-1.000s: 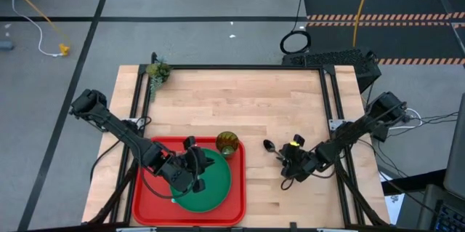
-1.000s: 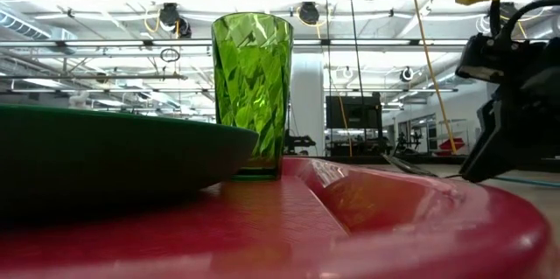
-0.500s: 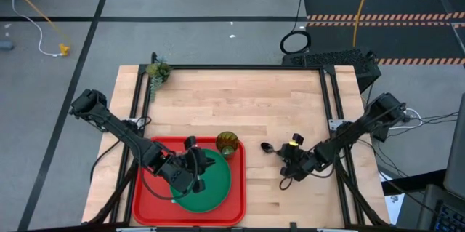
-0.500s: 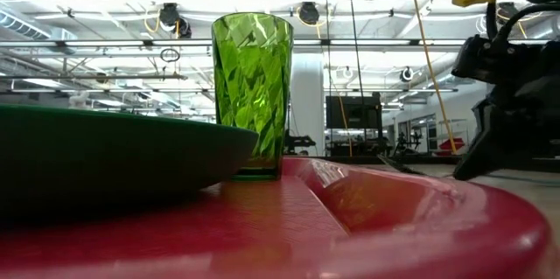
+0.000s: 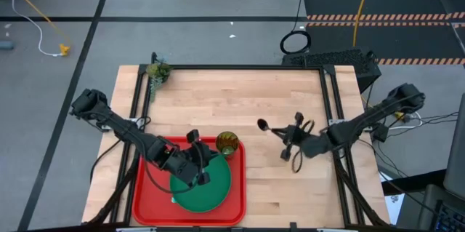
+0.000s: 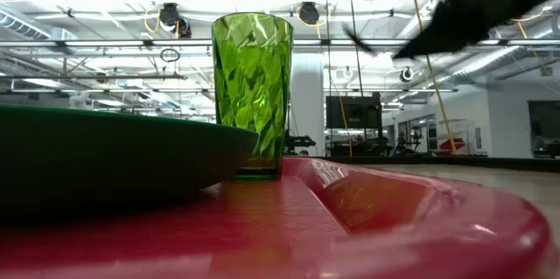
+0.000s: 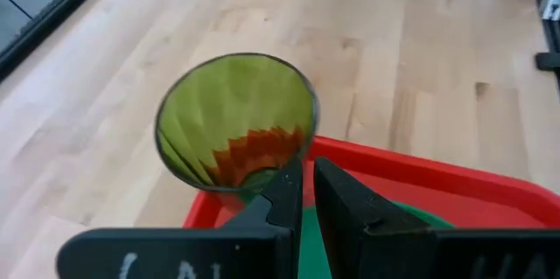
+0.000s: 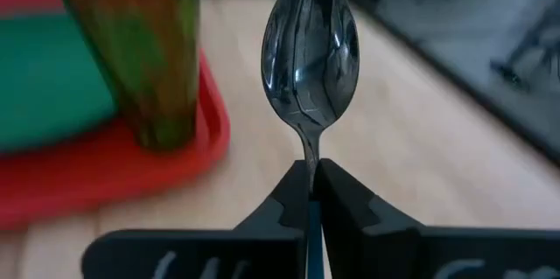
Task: Pick and place plate/cup/fork/spoon on tray
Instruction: Put the blue spoon on the red tray to the left of the purple fork
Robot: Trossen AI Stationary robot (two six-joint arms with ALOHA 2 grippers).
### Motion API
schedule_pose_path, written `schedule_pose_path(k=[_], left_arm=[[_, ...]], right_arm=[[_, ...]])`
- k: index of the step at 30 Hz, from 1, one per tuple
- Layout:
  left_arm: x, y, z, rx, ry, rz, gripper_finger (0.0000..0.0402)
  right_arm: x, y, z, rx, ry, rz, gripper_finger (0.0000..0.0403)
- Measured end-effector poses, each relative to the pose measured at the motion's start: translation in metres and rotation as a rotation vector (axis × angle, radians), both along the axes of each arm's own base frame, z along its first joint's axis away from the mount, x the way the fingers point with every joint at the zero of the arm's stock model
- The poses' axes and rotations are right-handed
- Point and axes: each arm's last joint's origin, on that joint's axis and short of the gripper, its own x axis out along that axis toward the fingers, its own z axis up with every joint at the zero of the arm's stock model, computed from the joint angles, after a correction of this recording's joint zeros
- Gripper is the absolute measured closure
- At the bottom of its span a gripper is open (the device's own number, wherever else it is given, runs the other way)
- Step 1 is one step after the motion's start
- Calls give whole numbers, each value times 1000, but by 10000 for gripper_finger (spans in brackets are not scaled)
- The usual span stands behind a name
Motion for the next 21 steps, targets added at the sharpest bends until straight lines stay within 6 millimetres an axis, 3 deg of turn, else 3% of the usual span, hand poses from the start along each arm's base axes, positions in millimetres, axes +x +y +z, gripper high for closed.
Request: schedule_pose_path(k=[10, 15, 21], left_arm=[[17, 16, 9, -24, -106, 42, 366], [26, 14, 27, 26, -201, -22, 366], [33, 19, 49, 148, -257, -61, 365]], right_arm=[[9, -9, 60, -124, -403, 184, 401], [18, -10, 72, -137, -573, 267, 402], [34, -16, 72, -135, -718, 277, 402]])
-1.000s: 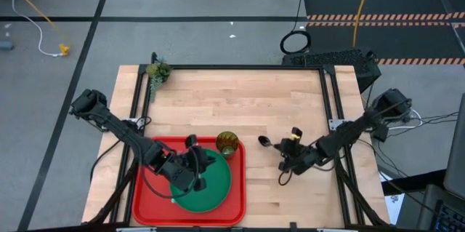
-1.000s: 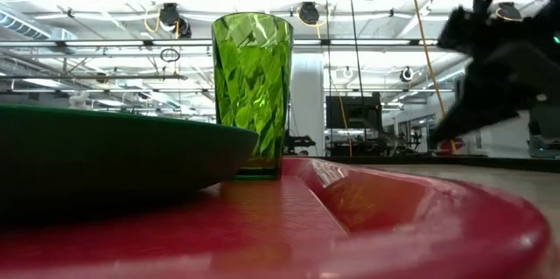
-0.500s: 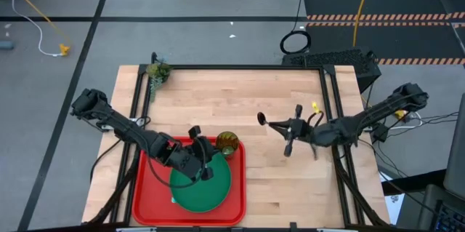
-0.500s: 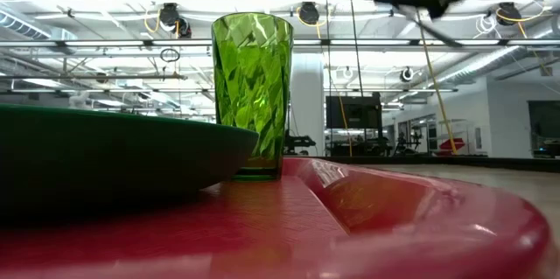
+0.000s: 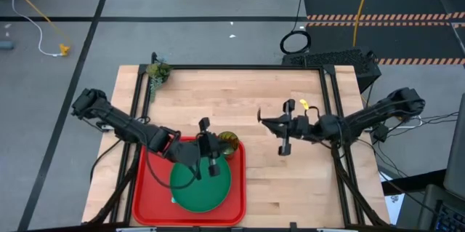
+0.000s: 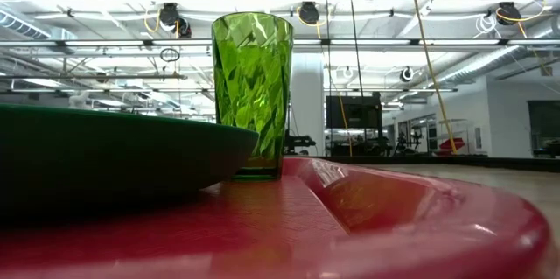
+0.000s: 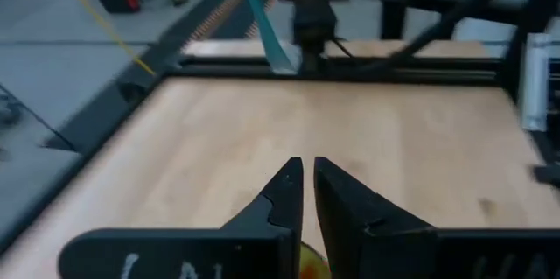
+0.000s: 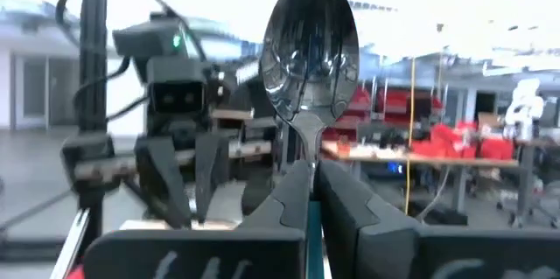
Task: Pick and place plate/cup/fork/spoon on tray
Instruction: Put the blue spoon on the red tray to the left of the purple fork
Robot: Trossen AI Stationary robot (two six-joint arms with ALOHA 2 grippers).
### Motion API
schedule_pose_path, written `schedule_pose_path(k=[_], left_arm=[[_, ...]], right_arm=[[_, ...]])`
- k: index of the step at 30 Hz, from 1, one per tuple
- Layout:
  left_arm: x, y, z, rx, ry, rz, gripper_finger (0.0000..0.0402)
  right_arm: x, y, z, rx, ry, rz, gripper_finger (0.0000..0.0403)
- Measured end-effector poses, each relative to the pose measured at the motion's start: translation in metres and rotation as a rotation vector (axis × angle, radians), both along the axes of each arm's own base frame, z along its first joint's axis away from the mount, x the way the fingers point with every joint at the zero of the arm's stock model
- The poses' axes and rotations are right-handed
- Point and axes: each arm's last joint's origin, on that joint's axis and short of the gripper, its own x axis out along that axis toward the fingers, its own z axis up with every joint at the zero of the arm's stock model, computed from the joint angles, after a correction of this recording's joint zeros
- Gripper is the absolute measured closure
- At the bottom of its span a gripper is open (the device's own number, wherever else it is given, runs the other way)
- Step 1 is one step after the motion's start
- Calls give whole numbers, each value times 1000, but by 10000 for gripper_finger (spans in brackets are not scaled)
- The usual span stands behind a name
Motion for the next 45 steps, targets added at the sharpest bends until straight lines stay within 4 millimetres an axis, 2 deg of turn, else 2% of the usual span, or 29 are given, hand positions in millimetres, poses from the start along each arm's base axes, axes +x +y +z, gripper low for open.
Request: schedule_pose_path(k=[2, 5, 12, 17, 25, 29, 36, 40, 45], left_arm=[[3, 4, 2, 22, -21, 21, 355], [10, 12, 3, 16, -53, 49, 319], [32, 24, -3, 40, -117, 88, 221], [41, 31, -5, 70, -134, 56, 198], [49, 48, 4, -4, -226, -18, 219], [56, 56, -3, -18, -218, -38, 237], [57, 64, 1, -8, -239, -49, 264], [58, 67, 4, 15, -263, -48, 290], [58, 70, 3, 17, -248, -42, 339]], right_arm=[[6, -2, -2, 4, -45, 1, 402], [15, -3, -4, 14, -100, 0, 402], [41, 3, 9, -58, -116, 20, 402], [48, 4, 13, -94, -111, 9, 402], [51, 5, 21, -157, -128, -23, 402], [52, 1, 22, -175, -135, -18, 402], [54, -6, 22, -173, -131, -17, 402], [54, -7, 22, -164, -146, 52, 401], [55, -8, 21, -168, -131, 50, 401]])
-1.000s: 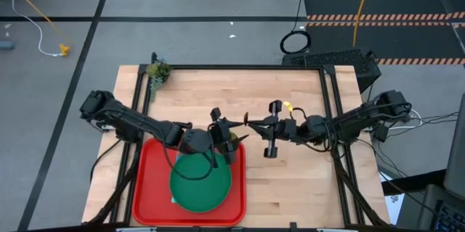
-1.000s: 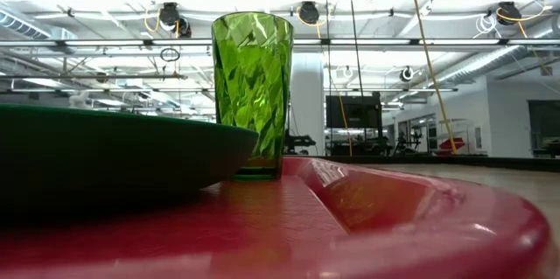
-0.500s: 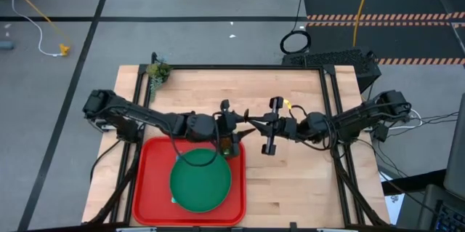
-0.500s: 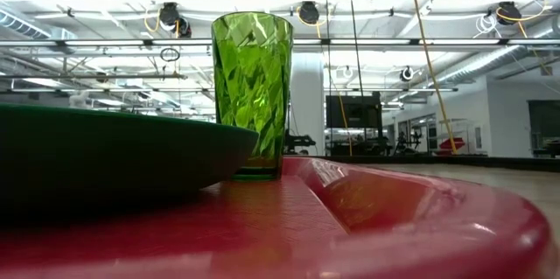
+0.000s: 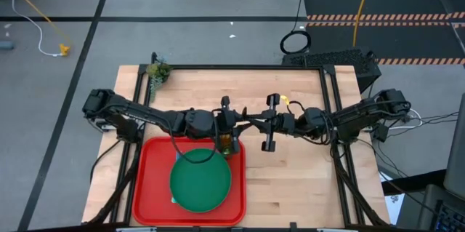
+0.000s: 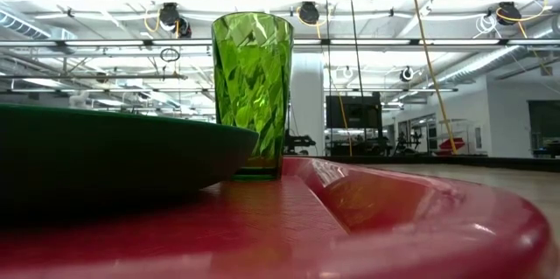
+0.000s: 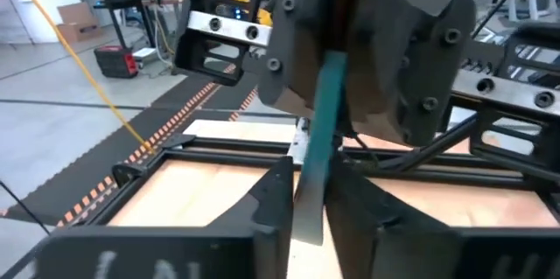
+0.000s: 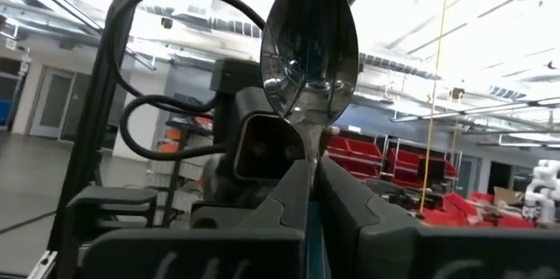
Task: Pick and place plate/cup/fork/spoon on tray
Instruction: Put the blue spoon on the red tray to the left of the purple fork
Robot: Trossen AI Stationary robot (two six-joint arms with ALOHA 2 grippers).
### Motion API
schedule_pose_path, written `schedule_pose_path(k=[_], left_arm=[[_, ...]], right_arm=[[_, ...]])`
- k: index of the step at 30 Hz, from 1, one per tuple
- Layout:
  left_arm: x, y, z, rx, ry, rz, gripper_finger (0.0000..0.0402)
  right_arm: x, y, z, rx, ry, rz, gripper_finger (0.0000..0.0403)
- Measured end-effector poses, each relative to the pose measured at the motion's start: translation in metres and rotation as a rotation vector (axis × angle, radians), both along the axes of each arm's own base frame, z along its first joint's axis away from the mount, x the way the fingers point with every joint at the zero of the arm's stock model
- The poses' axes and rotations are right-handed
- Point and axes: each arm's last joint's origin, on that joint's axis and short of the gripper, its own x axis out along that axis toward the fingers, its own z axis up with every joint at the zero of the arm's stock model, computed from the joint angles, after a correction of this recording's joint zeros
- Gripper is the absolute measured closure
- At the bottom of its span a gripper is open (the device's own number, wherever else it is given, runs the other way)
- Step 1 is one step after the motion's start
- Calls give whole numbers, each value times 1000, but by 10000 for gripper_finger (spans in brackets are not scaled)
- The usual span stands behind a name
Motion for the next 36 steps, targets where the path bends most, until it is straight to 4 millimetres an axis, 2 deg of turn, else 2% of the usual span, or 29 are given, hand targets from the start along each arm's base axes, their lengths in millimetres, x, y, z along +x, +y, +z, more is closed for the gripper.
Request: schedule_pose_path(k=[3, 7, 14, 21, 26, 31, 36], left_arm=[[0, -1, -1, 5, 13, -2, 371], [-3, -2, -2, 14, 42, -8, 393], [-22, -5, 3, -9, 156, -21, 395], [-42, -12, 4, -56, 266, -28, 391], [-43, -14, 2, -72, 293, -40, 396], [-39, -14, -6, -119, 323, -51, 393], [-38, -20, -9, -170, 322, -63, 395]], right_arm=[[0, 0, 0, -2, 6, -4, 401], [2, 1, -4, -12, 49, 2, 401], [4, 1, -13, -5, 185, 15, 378], [-9, 0, -7, 27, 281, 41, 337], [-16, -1, -1, 96, 291, 107, 295], [-1, 2, -13, 128, 354, 122, 243], [16, 6, -7, 114, 338, 143, 215]])
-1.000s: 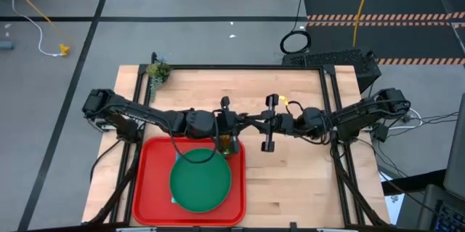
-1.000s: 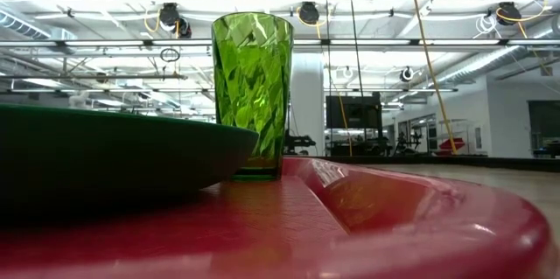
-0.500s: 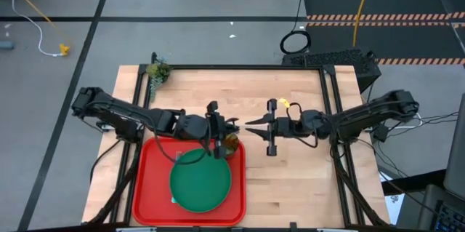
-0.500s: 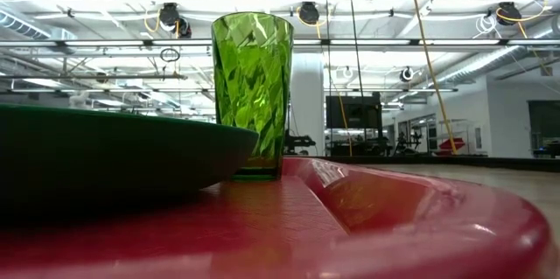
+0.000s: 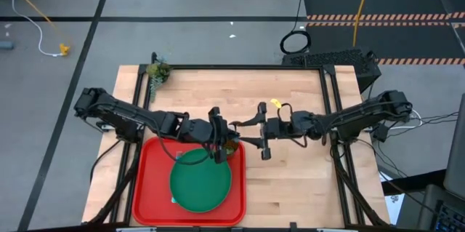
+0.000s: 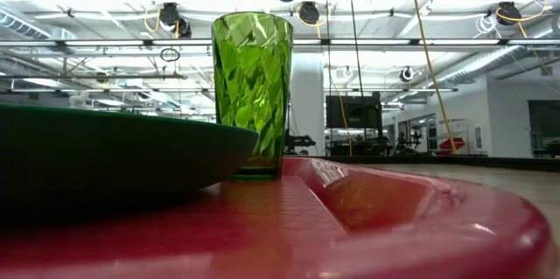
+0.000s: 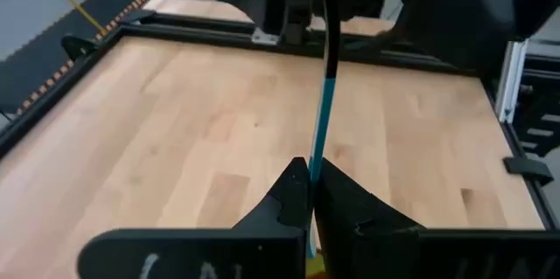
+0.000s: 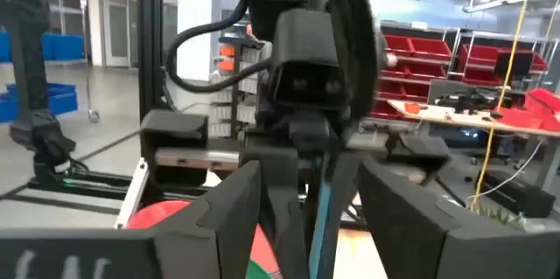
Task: Pick and place plate/cup/fork/spoon on tray
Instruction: Put the blue spoon on the red tray to the left of the purple fork
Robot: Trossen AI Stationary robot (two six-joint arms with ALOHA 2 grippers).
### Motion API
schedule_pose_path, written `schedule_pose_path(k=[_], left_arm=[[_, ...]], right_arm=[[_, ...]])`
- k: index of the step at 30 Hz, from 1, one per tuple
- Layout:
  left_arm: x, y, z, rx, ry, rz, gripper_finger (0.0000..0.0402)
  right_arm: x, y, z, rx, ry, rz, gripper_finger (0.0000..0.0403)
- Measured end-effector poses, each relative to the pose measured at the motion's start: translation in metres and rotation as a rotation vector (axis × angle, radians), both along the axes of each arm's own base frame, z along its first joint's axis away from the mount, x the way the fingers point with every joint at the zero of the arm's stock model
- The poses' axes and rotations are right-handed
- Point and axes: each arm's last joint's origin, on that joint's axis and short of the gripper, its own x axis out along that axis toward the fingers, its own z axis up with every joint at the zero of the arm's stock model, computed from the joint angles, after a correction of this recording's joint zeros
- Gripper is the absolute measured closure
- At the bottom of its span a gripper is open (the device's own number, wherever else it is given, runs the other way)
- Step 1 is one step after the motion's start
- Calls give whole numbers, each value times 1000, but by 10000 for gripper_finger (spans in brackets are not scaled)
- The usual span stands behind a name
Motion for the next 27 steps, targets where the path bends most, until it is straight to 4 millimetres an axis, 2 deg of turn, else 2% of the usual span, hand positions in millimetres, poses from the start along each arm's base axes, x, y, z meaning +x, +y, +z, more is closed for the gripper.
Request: schedule_pose_path(k=[4, 7, 17, 21, 27], left_arm=[[1, -8, -1, -23, -11, -12, 395], [0, -12, -1, -29, -17, -23, 388], [-1, -18, 0, -35, -28, -24, 389], [-1, -17, 0, -32, -31, -10, 386], [-1, -18, 1, -22, -43, -10, 371]], right_arm=[[8, 2, 0, -26, 9, 25, 223], [9, 1, 5, -10, -10, 54, 247], [13, -3, 1, 26, -4, 112, 393], [15, -4, -1, 38, 4, 106, 395], [6, -5, 8, 15, 10, 96, 401]])
